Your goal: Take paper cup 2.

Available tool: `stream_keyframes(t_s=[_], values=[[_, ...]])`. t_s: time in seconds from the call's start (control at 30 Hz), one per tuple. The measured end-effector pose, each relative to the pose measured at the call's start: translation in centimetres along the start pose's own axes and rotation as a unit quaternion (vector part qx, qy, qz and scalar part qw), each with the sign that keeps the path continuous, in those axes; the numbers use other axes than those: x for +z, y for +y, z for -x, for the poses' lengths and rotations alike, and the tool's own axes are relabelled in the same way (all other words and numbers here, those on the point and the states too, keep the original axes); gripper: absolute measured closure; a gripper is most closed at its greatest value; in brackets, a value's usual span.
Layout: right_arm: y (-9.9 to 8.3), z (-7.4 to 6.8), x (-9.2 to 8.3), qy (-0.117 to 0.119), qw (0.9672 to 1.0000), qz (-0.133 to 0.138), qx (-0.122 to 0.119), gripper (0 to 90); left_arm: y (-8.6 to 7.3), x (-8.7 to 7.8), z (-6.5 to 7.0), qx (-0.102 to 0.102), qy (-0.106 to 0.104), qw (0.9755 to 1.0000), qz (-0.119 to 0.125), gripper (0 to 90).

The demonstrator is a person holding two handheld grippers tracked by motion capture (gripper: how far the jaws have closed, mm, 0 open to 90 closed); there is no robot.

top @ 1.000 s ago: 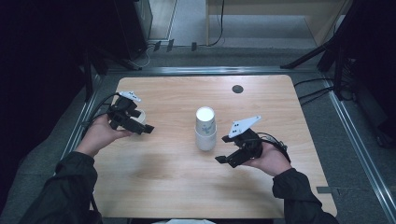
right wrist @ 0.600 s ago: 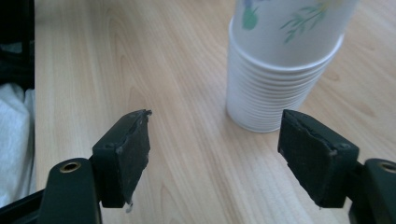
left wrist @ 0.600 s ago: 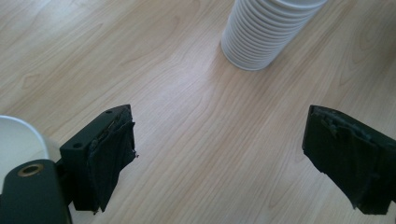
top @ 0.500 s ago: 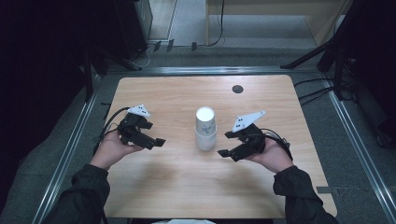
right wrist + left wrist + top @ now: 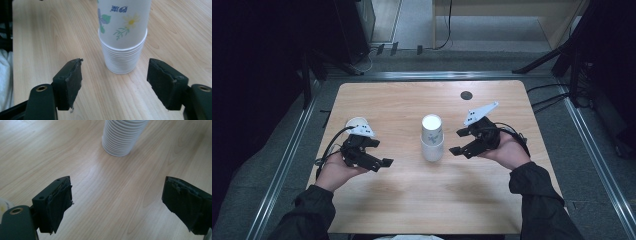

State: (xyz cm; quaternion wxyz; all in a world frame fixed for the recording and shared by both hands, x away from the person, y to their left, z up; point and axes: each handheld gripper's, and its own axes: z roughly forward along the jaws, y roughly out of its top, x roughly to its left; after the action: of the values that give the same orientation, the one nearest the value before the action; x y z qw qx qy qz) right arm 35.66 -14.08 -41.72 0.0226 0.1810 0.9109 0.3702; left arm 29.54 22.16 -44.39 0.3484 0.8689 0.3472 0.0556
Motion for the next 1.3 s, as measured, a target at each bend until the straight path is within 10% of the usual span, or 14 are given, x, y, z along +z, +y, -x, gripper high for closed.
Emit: stream_keyframes(t_s=[0.53, 1.3], values=[[5.3, 1.3, 1.0, 0.003, 0.9969, -0.071, -0.035, 20.8, -0.8, 0.4, 1.1, 0.005, -0.013, 0.9999, -0.001, 9.3], [11.3, 0.5, 4.3, 0.007, 0.9828, -0.165, -0.083, 24.3, -1.4, 0.9, 1.2, 0.006, -0.037, 0.9993, -0.005, 9.3]])
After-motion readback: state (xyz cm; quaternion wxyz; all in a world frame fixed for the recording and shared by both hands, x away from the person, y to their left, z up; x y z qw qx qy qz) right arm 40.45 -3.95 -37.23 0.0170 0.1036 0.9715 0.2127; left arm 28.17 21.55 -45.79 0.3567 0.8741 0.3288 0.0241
